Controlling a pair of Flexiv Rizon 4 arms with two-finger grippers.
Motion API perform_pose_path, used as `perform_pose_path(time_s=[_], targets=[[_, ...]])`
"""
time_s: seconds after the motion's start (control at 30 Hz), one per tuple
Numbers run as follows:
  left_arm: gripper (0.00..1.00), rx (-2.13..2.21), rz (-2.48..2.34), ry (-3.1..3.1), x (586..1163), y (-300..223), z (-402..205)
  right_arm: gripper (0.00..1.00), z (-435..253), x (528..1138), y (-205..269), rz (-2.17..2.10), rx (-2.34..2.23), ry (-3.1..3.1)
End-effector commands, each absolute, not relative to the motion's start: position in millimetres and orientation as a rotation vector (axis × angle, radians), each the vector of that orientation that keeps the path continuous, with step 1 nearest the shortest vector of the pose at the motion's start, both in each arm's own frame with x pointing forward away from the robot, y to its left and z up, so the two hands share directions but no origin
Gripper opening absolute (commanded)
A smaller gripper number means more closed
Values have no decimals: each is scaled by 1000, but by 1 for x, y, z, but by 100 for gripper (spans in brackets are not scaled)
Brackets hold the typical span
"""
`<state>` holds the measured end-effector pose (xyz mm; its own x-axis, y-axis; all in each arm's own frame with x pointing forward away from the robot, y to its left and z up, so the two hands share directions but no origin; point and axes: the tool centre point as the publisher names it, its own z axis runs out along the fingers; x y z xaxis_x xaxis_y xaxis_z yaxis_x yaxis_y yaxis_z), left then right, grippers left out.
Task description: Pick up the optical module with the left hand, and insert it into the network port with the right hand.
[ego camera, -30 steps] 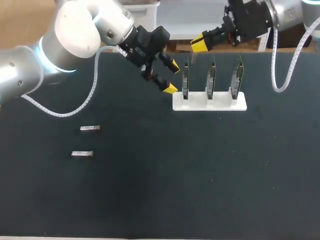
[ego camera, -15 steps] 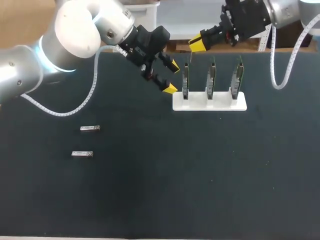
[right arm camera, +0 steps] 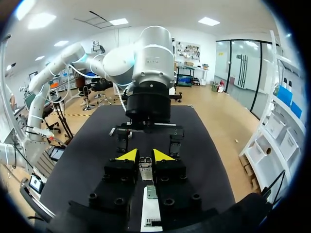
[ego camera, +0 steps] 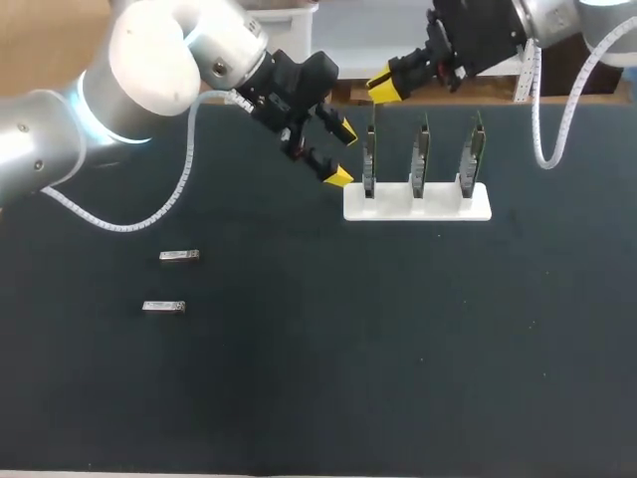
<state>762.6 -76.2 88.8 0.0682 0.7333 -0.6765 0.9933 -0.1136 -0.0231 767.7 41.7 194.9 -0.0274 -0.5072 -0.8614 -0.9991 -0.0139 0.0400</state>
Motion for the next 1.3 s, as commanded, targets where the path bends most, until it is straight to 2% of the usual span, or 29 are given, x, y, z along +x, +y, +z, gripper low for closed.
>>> perform_pose_path(time_s=[0.03,1.3], targets=[[100,1902,-761,1713,762,-76,89,0,191,770,45,947,-1588,1617],[100,1902,-761,1713,762,-76,89,0,174,785,45,888,-1589,1651]])
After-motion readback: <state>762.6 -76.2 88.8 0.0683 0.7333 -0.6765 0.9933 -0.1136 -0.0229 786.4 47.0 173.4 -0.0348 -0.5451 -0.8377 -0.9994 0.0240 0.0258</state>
